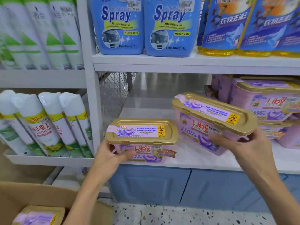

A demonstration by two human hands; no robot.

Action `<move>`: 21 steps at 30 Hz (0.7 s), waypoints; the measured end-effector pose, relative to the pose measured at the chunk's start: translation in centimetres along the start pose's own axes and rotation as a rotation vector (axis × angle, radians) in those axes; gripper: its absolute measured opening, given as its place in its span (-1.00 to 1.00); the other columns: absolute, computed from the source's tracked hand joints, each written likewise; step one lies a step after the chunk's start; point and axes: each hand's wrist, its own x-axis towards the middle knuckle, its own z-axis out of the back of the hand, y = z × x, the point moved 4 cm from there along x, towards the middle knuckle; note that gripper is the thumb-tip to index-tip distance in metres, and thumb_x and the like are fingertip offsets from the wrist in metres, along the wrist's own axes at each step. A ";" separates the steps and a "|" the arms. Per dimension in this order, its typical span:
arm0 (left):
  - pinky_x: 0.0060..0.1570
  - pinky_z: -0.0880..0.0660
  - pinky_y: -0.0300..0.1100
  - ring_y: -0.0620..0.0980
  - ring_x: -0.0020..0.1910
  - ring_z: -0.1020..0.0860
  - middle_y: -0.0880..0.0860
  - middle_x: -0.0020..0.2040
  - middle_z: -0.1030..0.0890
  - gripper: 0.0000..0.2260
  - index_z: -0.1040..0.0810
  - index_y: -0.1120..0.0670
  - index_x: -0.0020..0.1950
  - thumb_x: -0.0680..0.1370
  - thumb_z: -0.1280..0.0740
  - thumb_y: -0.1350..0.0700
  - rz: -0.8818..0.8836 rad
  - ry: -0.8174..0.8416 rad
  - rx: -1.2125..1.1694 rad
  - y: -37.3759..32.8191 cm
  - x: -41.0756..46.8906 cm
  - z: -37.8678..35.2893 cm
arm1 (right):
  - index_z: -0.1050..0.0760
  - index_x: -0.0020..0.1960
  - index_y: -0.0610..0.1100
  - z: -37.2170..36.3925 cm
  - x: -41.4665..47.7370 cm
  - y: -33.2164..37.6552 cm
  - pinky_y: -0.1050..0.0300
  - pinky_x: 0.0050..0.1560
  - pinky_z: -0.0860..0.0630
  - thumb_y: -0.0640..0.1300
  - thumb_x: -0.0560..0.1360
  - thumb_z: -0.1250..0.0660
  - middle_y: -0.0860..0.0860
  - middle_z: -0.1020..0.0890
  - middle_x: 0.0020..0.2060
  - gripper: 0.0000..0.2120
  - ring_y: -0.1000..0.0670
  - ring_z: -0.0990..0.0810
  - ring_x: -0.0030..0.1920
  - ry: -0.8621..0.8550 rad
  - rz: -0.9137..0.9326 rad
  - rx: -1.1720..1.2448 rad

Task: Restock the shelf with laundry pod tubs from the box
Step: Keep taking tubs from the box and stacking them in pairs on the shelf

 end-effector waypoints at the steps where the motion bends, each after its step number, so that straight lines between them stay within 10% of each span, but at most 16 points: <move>1: -0.09 -0.54 -0.45 -0.25 0.01 -0.67 -0.19 -0.02 -0.74 -0.47 -0.58 0.04 0.17 0.27 -0.62 0.33 0.015 -0.001 -0.002 0.1 -0.1 0.2 | -0.60 0.19 -0.02 0.7 0.1 1.3 0.43 -0.20 -0.54 -0.15 0.19 -0.67 0.15 -0.74 -0.01 -0.41 0.20 -0.69 -0.09 -0.008 0.041 0.016; 9: 0.10 -0.55 -0.18 -0.12 0.07 -0.68 -0.07 0.02 -0.75 -0.53 -0.59 0.07 0.12 0.26 -0.62 0.26 0.034 0.092 -0.023 -0.5 -0.3 -2.1 | -0.69 0.08 0.02 -0.5 1.5 6.9 -0.30 0.23 -0.55 -0.18 0.21 -0.60 -0.01 -0.75 0.00 -0.56 -0.15 -0.69 0.11 0.215 0.191 0.267; 16: -0.13 -0.56 -0.38 -0.23 -0.12 -0.66 0.47 -0.02 -0.55 -0.63 -0.55 0.15 0.05 0.37 -0.54 0.46 0.005 0.145 -0.036 -1.2 -0.9 -5.1 | -0.60 0.18 -0.25 -4.9 1.9 4.8 0.11 -0.05 -0.66 -0.32 0.19 -0.60 -0.07 -0.75 0.01 -0.44 -0.09 -0.73 0.04 0.420 0.033 0.204; 21: -0.11 -0.54 -0.42 -0.24 -0.05 -0.67 -0.04 -0.12 -0.73 -0.66 -0.54 0.25 0.07 0.38 -0.53 0.45 0.014 0.152 -0.027 -0.5 -0.9 -5.5 | -0.60 0.16 -0.19 -5.6 1.6 4.1 0.11 -0.01 -0.66 -0.22 0.25 -0.59 -0.04 -0.76 0.00 -0.51 -0.05 -0.74 0.03 0.424 0.005 0.151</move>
